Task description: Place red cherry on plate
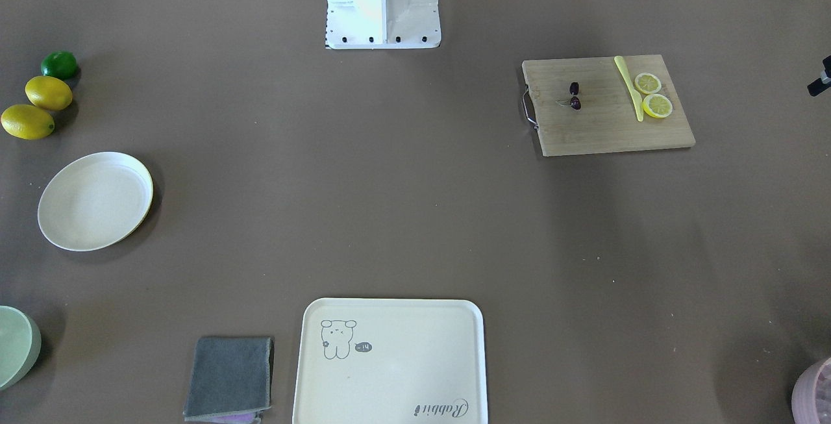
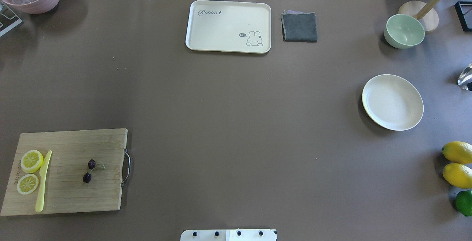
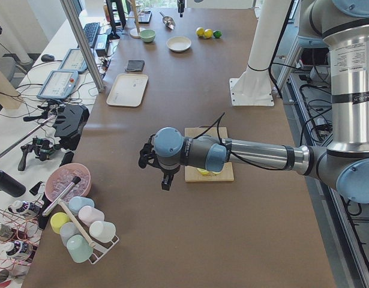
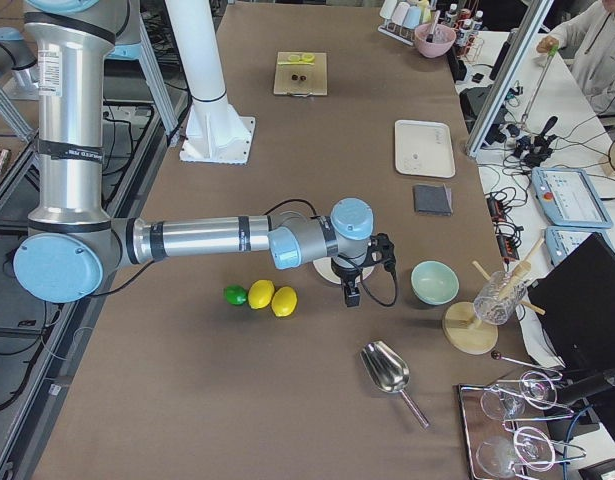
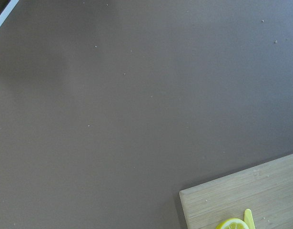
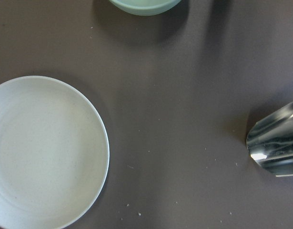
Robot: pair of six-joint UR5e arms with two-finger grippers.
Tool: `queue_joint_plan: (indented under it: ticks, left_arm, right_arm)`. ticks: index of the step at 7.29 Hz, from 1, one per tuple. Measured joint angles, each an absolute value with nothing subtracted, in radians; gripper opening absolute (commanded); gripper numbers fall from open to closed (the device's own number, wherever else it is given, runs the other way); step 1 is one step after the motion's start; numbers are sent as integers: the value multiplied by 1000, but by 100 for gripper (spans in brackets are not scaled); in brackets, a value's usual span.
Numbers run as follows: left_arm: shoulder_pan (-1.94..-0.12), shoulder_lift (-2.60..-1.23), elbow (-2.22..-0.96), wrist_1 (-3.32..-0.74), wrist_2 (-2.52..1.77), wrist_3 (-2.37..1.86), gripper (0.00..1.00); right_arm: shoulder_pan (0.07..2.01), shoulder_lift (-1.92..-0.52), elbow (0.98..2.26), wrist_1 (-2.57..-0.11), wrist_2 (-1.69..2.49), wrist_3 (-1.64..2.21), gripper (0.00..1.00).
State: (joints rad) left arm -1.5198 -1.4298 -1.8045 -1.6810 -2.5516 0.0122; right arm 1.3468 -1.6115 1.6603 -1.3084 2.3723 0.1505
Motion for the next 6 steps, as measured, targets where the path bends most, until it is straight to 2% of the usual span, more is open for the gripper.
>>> queue_joint_plan:
  ticks: [2, 4, 6]
  left_arm:
    - [-1518, -1430, -1803, -1703, -2551, 2, 98]
    - [-1512, -1430, -1804, -1708, -2550, -26, 98]
    - [-1509, -1431, -1804, -1709, -2546, -38, 98]
  right_arm:
    - [1279, -1548, 1555, -1212, 2388, 256, 92]
    - [1211, -1522, 1506, -1146, 2392, 346, 89]
    - [1165, -1492, 1431, -1086, 2387, 367, 81]
